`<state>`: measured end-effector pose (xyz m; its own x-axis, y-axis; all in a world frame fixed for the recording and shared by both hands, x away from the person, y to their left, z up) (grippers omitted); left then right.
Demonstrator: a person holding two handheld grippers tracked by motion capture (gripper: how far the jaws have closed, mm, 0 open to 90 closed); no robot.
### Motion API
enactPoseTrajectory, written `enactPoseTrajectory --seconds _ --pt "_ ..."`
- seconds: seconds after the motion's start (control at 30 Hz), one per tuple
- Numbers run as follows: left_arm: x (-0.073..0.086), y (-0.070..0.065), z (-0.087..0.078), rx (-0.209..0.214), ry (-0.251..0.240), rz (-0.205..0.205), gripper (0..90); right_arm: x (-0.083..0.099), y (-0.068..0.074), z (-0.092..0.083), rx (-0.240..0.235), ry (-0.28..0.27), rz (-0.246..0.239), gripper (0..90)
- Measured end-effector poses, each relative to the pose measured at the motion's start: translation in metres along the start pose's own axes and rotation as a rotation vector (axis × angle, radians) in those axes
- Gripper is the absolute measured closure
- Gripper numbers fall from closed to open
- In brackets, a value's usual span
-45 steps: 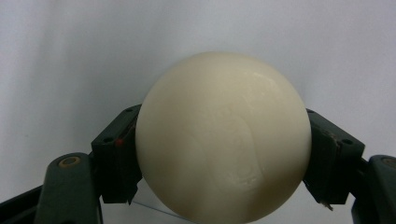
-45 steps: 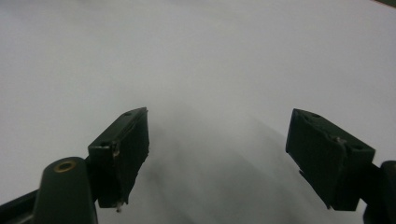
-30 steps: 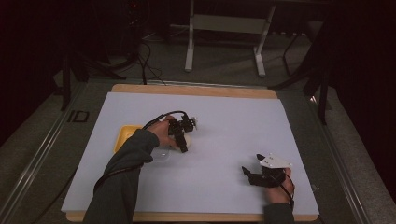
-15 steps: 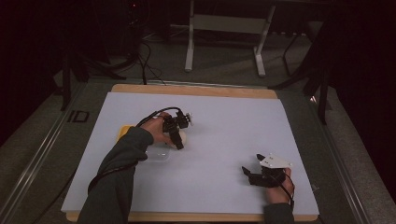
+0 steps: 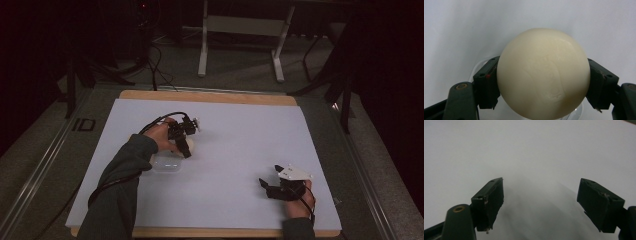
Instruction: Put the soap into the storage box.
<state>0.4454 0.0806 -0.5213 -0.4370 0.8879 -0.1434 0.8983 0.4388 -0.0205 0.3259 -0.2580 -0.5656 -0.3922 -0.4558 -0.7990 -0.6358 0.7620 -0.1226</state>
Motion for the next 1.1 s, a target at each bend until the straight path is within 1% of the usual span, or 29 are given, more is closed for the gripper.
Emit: enactPoseTrajectory --seconds 0.17,0.3,0.47,0.6,0.63,0.73,0.9,0.93,1.1 --pt "0.006 0.003 -0.003 -0.002 -0.001 -0.01 25.6 0.0 0.0 0.0 0.001 0.0 0.0 21.1" --pt "0.011 0.006 -0.006 -0.005 -0.012 -0.027 25.6 0.0 0.0 0.0 0.001 0.0 0.0 21.1" --pt "0.017 0.009 -0.009 -0.004 -0.011 -0.041 25.6 0.0 0.0 0.0 0.001 0.0 0.0 21.1" --pt "0.023 0.014 -0.011 -0.017 -0.007 -0.049 25.6 0.0 0.0 0.0 0.001 0.0 0.0 21.1" --pt "0.026 0.016 -0.012 -0.02 -0.011 -0.06 25.6 0.0 0.0 0.0 0.001 0.0 0.0 21.1" --pt "0.031 0.019 -0.013 -0.02 -0.016 -0.076 25.6 0.0 0.0 0.0 0.001 0.001 0.001 21.1" --pt "0.039 0.022 -0.015 -0.021 -0.014 -0.09 25.6 0.0 0.0 0.0 0.001 0.0 0.0 21.1" --pt "0.043 0.025 -0.016 -0.022 -0.014 -0.096 25.6 0.0 0.0 0.0 0.001 0.001 0.001 21.1" --pt "0.052 0.029 -0.018 -0.025 -0.013 -0.115 25.6 0.0 0.0 0.0 0.001 0.001 0.002 21.1"
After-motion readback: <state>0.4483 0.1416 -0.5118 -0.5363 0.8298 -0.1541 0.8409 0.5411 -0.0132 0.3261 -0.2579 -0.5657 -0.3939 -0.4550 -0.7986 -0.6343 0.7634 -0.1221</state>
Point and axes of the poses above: each handheld gripper's, and its own axes: z roughly forward along the jaws, x roughly out of its underside, y roughly to its left, the point moved 5 cm from there along z, roughly forward along the jaws, and after that the axes turned 1 degree about y, right-handed, at the moved point
